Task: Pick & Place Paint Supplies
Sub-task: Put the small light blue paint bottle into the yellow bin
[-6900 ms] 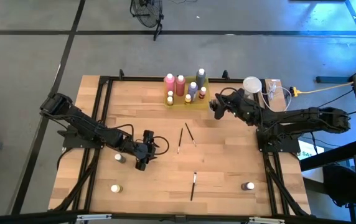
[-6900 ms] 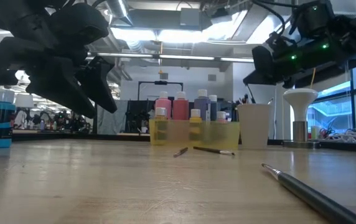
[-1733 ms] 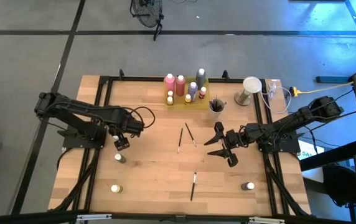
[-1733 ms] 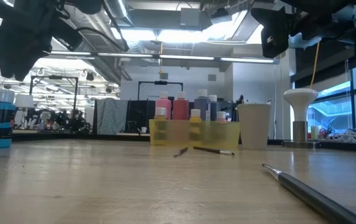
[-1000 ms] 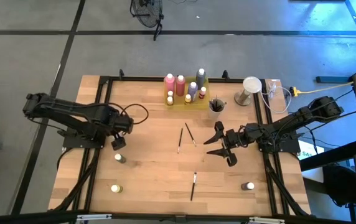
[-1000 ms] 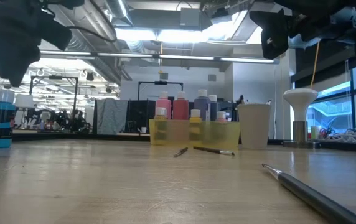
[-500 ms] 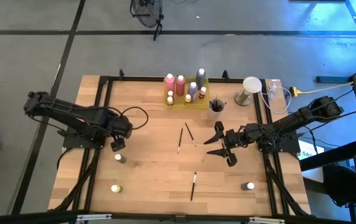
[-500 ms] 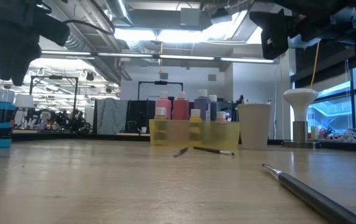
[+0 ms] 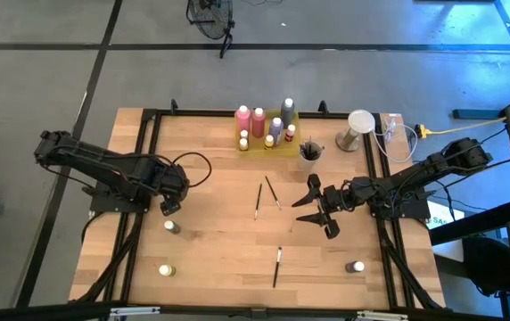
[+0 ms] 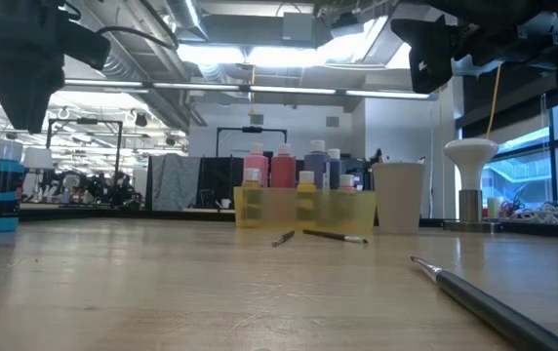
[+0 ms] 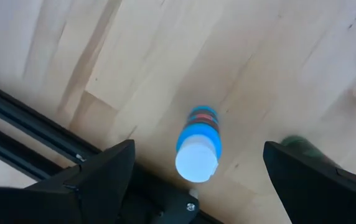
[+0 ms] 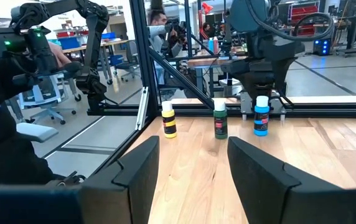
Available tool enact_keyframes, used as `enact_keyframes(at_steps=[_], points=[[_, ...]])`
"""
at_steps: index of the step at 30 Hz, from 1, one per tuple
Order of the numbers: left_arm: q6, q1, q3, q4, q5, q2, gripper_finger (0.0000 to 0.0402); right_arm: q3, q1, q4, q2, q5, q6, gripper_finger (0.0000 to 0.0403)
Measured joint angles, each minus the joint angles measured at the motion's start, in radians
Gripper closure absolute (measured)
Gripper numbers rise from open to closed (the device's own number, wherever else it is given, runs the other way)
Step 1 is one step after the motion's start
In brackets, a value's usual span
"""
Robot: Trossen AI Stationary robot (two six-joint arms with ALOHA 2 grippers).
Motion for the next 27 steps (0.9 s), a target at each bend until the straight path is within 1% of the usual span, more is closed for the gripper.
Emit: enact_keyframes(at_steps=[3, 7, 11, 15, 17, 20, 27], points=[[-0.004, 0.0, 0.0, 0.0, 0.0, 0.0, 0.005, 0.0, 0.0, 0.0, 0.0, 0.0, 0.001, 0.021], [-0.065, 0.0, 0.0, 0.0, 0.006, 0.0, 0.005, 0.0, 0.0, 0.0, 0.0, 0.0, 0.002, 0.021], [-0.068, 0.0, -0.005, 0.003, 0.008, 0.0, 0.005, 0.0, 0.0, 0.0, 0.0, 0.0, 0.002, 0.021], [-0.079, 0.0, -0.069, 0.025, 0.036, 0.0, 0.005, 0.0, 0.0, 0.0, 0.0, 0.0, 0.002, 0.021], [-0.056, 0.001, -0.092, 0.034, 0.042, 0.005, 0.005, 0.0, 0.0, 0.0, 0.0, 0.0, 0.003, 0.021], [-0.029, 0.001, -0.088, 0.068, 0.037, 0.007, 0.0053, 0.0, 0.0, 0.0, 0.0, 0.0, 0.003, 0.021], [-0.067, 0.001, -0.092, 0.06, 0.033, 0.009, 0.0054, 0.0, 0.0, 0.001, 0.0, 0.0, 0.003, 0.021]])
